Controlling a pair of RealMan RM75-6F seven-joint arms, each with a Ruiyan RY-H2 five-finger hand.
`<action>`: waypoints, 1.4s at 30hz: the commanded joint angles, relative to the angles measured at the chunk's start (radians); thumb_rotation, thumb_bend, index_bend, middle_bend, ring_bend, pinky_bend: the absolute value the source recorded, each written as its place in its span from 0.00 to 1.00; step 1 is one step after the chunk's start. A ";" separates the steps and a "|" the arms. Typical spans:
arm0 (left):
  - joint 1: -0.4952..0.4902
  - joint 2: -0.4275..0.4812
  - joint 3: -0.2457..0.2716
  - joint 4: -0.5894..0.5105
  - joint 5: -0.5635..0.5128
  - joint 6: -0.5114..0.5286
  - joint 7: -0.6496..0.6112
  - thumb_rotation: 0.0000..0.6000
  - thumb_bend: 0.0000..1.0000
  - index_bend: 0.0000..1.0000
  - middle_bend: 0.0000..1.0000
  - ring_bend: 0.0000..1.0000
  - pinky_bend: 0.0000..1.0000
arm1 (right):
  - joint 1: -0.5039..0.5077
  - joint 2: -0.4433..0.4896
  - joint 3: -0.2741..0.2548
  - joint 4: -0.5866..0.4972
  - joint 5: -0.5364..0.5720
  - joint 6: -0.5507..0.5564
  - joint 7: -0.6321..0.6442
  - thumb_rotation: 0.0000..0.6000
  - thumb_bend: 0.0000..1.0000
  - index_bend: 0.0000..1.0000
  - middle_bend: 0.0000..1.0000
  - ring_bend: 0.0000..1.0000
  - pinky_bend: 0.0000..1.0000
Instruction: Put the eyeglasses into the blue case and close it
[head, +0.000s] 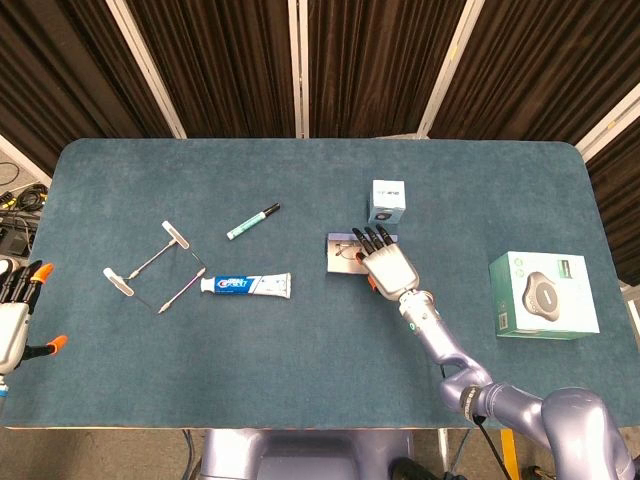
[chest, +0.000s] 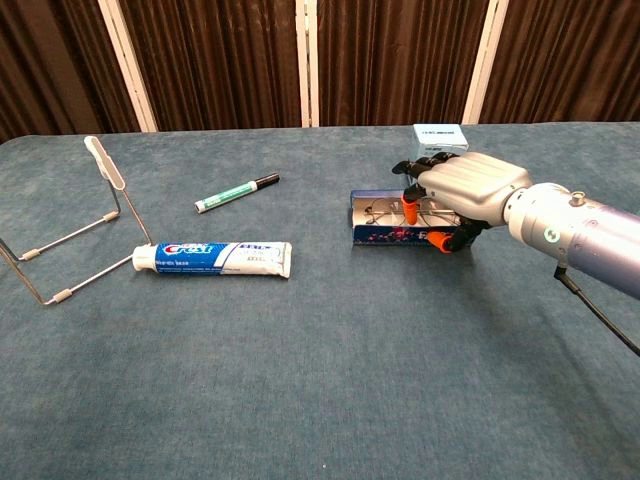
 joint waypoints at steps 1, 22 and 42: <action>0.000 -0.001 0.000 0.001 -0.001 -0.001 0.000 1.00 0.00 0.00 0.00 0.00 0.00 | -0.003 -0.004 -0.005 0.006 -0.002 0.003 0.004 1.00 0.39 0.50 0.00 0.00 0.00; 0.002 -0.003 0.008 -0.011 0.013 0.008 0.020 1.00 0.00 0.00 0.00 0.00 0.00 | -0.118 0.346 -0.234 -0.407 -0.271 0.155 0.048 1.00 0.43 0.68 0.04 0.00 0.00; -0.002 -0.005 0.006 -0.010 0.003 0.000 0.029 1.00 0.00 0.00 0.00 0.00 0.00 | -0.032 0.362 -0.145 -0.537 -0.151 -0.029 -0.144 1.00 0.44 0.66 0.03 0.00 0.00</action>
